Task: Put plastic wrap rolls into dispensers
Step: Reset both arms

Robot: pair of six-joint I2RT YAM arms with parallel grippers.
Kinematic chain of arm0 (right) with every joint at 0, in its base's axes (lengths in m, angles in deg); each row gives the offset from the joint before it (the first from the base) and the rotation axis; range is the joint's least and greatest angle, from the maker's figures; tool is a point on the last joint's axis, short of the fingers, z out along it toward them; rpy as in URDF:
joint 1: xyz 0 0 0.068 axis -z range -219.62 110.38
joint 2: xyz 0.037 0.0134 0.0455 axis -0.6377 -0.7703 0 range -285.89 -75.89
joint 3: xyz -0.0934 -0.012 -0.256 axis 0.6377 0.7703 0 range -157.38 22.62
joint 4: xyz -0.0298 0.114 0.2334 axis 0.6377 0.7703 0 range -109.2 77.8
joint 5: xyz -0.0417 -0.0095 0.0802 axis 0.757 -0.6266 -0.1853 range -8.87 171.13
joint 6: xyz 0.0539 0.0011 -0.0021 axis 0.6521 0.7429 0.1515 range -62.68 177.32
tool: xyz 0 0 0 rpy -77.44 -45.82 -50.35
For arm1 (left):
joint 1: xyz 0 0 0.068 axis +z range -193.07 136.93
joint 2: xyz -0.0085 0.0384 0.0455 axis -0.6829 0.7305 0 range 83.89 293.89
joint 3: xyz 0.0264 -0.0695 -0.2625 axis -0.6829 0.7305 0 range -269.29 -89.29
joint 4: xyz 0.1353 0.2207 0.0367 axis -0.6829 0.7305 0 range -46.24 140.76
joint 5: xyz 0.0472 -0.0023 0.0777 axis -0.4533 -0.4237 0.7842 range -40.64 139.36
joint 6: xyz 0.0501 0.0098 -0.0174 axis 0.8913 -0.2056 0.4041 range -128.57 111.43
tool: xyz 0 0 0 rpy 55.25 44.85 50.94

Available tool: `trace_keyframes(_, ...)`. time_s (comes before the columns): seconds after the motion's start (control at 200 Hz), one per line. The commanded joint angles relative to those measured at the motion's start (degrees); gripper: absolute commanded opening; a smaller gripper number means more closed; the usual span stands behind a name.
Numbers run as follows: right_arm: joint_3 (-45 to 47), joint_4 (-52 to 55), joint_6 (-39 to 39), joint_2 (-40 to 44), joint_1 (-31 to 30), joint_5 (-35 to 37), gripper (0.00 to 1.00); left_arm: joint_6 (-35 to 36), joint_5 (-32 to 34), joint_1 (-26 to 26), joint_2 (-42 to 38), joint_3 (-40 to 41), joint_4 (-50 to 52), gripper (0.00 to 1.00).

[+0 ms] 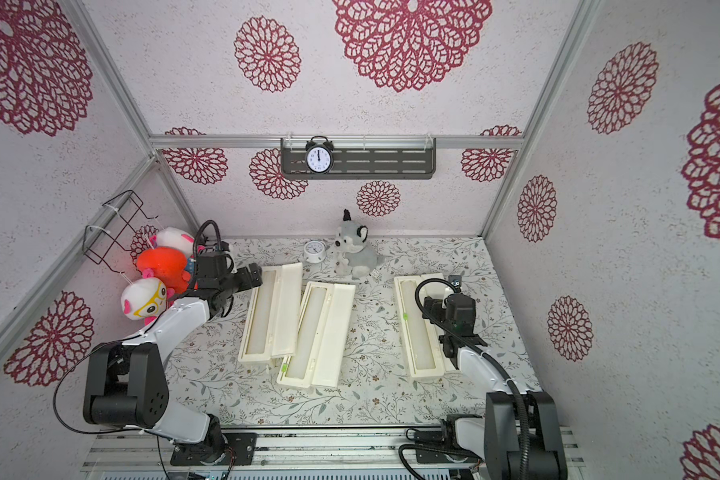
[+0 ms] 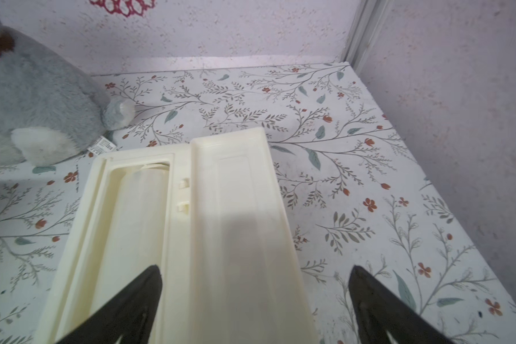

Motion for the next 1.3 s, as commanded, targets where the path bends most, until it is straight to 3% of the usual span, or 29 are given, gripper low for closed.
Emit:
trace_keyframes(0.0, 2.00, -11.49, -1.48, -0.29, 1.49, 3.43, 0.99, 5.17, 8.71, 1.81, -3.82, 8.87, -19.08, 0.98)
trace_keyframes(0.075, 4.08, -14.92, -0.94, -0.98, 2.03, 4.09, 0.99, 7.04, 11.09, 3.20, -3.92, 14.83, -29.76, 0.98)
trace_keyframes(0.255, 7.69, -22.46, 0.62, -4.46, 3.42, 4.30, 0.99, 2.65, 3.81, 8.77, -1.17, 15.44, -35.21, 0.98)
trace_keyframes(0.35, 6.38, -18.23, 1.14, -4.29, 3.47, 3.43, 0.99, 1.87, 1.13, 8.87, -4.15, 13.79, -25.72, 0.98)
trace_keyframes(0.475, 6.11, -16.05, -0.19, -3.50, 3.46, 3.85, 0.99, 8.25, 10.07, 4.92, -6.94, 11.66, -10.45, 0.98)
trace_keyframes(0.51, 6.15, -16.06, -0.62, -3.78, 3.46, 4.14, 0.99, 8.93, 10.81, 4.94, -7.50, 14.38, -13.33, 0.98)
trace_keyframes(0.595, 7.48, -19.59, -0.81, -4.67, 3.51, 3.96, 0.99, 10.71, 11.49, 6.31, -6.08, 23.14, -32.95, 0.98)
trace_keyframes(0.696, 9.56, -25.29, -0.99, -5.39, 3.47, 1.54, 0.99, 9.14, 8.11, 8.30, -0.11, 27.14, -43.65, 0.98)
trace_keyframes(0.756, 11.96, -30.78, -1.65, -6.22, 3.48, 0.19, 0.99, 11.09, 7.37, 7.54, 1.98, 32.36, -57.99, 0.98)
trace_keyframes(0.806, 13.58, -35.80, -1.61, -7.52, 3.53, -0.16, 0.99, 10.28, 7.96, 7.52, -0.14, 34.29, -57.37, 0.98)
trace_keyframes(0.906, 10.93, -31.63, -2.16, -8.67, 3.45, -1.12, 0.99, 10.25, 9.54, 7.45, 1.76, 33.83, -59.89, 0.98)
trace_keyframes(1.036, 10.84, -31.96, -1.63, -8.88, 3.37, 0.02, 0.99, 8.88, 11.07, 7.26, 0.71, 30.51, -51.48, 0.98)
trace_keyframes(1.201, 19.87, -43.72, 0.12, -3.71, 3.67, 3.15, 0.99, 11.50, 7.74, 6.89, 0.95, 34.40, -59.44, 0.98)
trace_keyframes(1.296, 19.71, -41.40, -1.36, -2.82, 3.80, 0.86, 0.99, 10.37, 9.93, 7.07, 1.31, 32.98, -57.74, 0.98)
